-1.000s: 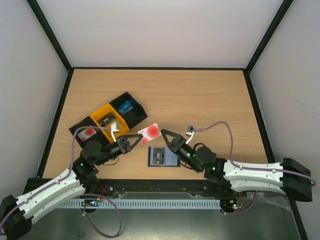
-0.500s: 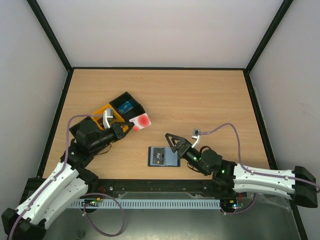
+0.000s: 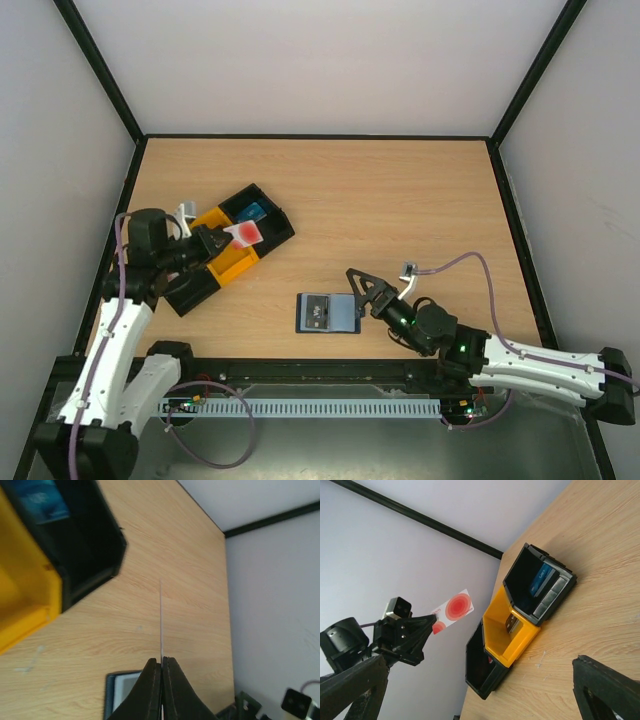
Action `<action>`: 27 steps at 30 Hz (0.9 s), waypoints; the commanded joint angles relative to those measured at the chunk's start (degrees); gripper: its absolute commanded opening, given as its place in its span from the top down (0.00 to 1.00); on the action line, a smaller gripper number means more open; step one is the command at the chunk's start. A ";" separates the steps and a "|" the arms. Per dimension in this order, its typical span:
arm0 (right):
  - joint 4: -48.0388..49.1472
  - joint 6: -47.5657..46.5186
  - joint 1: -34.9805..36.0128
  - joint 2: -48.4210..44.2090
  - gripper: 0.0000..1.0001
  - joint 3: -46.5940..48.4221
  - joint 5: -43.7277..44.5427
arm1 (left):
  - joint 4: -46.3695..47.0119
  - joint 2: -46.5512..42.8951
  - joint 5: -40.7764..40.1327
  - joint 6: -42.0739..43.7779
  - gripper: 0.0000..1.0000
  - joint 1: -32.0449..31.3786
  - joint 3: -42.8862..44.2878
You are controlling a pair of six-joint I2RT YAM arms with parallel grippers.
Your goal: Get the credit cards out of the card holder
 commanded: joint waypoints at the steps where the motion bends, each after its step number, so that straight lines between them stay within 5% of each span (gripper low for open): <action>1: -6.01 -2.43 0.08 -2.32 0.02 0.12 3.05 | -10.72 2.30 5.45 8.13 0.97 7.92 2.13; 9: -10.75 -5.03 0.05 -4.86 0.02 2.42 2.57 | -22.70 3.99 0.96 19.12 0.97 23.32 5.07; 27: -17.61 -5.75 0.09 -13.61 0.02 1.59 3.56 | -20.13 5.79 -10.10 18.64 0.97 31.44 1.49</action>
